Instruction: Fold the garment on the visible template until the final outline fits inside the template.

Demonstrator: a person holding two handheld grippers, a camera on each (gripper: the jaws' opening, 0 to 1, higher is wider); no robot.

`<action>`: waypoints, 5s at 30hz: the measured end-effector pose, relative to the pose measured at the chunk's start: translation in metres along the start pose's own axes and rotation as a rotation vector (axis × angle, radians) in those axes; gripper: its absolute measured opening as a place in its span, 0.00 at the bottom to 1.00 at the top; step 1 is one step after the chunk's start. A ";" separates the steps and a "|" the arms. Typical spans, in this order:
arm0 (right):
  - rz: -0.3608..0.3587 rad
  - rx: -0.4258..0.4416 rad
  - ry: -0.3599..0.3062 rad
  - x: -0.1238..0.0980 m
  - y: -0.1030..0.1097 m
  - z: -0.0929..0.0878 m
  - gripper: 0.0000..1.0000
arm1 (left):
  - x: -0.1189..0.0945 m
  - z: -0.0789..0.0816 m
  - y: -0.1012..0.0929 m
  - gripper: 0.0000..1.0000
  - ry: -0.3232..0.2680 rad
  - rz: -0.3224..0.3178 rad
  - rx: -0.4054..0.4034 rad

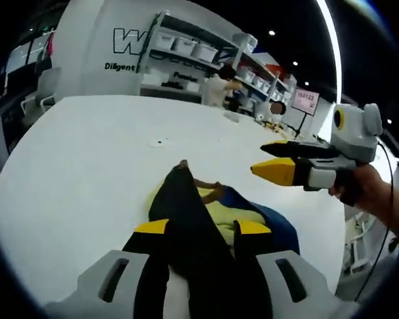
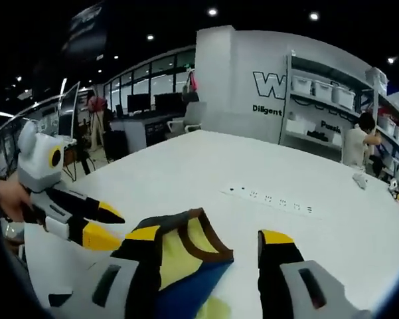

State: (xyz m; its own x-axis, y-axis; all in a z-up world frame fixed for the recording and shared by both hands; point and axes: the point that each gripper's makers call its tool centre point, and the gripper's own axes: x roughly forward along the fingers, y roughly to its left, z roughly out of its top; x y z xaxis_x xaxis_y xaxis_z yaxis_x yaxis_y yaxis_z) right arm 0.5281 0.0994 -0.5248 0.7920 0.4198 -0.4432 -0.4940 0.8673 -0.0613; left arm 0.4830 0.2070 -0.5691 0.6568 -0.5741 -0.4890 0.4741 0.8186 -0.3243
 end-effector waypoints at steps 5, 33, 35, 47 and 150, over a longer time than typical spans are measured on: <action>0.005 0.024 0.004 -0.003 0.003 -0.004 0.58 | -0.004 -0.004 -0.003 0.32 0.004 0.015 0.011; -0.064 0.100 0.116 -0.040 0.035 -0.090 0.52 | -0.020 -0.056 -0.017 0.31 0.037 0.108 0.024; -0.060 0.112 0.125 -0.041 0.039 -0.096 0.52 | -0.020 -0.059 -0.021 0.27 0.024 0.100 0.016; -0.027 0.096 0.189 -0.042 0.066 -0.122 0.55 | -0.006 -0.080 -0.028 0.13 0.061 0.093 -0.004; 0.198 -0.177 0.367 -0.067 0.090 -0.162 0.46 | -0.074 -0.053 0.177 0.00 0.192 0.382 0.006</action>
State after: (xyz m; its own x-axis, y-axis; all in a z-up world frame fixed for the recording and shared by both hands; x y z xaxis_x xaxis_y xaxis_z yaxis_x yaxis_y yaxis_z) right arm 0.3726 0.1055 -0.6449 0.5125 0.4230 -0.7473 -0.7023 0.7072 -0.0813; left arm 0.4871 0.3953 -0.6330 0.6650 -0.2147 -0.7153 0.2212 0.9714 -0.0860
